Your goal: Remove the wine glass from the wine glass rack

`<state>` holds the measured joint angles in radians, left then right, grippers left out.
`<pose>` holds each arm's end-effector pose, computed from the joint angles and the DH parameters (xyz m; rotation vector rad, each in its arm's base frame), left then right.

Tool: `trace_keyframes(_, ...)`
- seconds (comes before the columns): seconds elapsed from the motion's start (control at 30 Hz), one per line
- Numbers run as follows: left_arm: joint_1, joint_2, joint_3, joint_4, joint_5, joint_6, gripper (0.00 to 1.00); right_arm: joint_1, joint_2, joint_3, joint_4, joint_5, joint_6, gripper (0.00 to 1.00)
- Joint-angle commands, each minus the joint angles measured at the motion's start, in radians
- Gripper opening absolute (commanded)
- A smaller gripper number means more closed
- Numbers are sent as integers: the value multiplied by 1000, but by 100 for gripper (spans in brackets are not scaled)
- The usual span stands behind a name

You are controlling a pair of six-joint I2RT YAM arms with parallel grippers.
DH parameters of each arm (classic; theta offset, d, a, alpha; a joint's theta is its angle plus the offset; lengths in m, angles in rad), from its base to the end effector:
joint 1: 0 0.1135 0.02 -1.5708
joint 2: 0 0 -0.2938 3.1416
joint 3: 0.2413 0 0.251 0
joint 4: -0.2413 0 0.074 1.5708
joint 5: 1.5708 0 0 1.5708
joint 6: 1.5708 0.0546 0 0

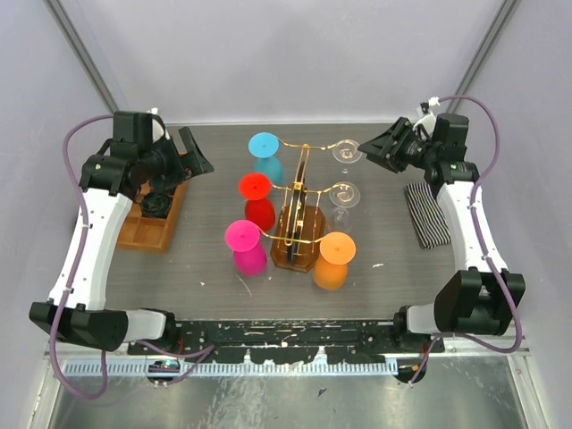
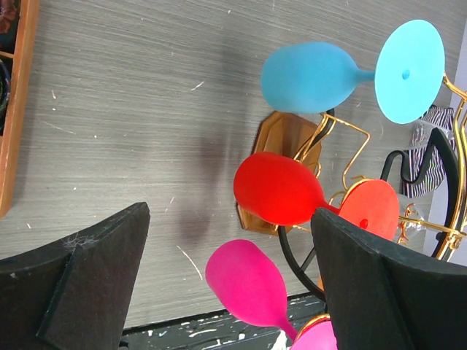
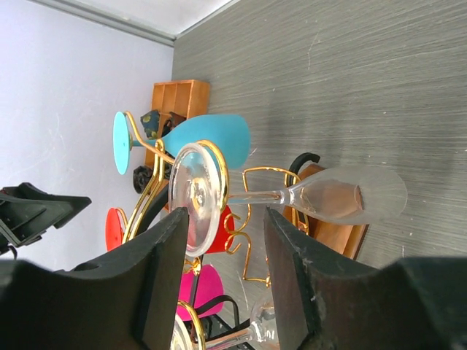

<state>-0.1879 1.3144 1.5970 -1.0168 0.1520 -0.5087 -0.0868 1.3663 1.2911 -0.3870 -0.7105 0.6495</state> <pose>0.2517 -0.0563 0.4375 -0.2971 2.3347 -0.5252 0.3131 0.0085 0.3912 0.2948 2.0559 1.0694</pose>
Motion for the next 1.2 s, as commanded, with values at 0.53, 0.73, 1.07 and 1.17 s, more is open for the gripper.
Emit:
trace_keyframes(0.53,1,-28,-25,-42,24,-5,99,48,40,4,123,-82,45,7)
trace_keyframes(0.73,1,-32,-25,-51,24,0,99,45,31,9,123,-66,80,4)
trace_keyframes(1.07,2,-37,-33,-78,12,19,99,-9,21,13,116,-77,96,6)
trace_keyframes(1.17,2,-37,-39,-78,12,18,99,-25,16,20,111,-88,99,6)
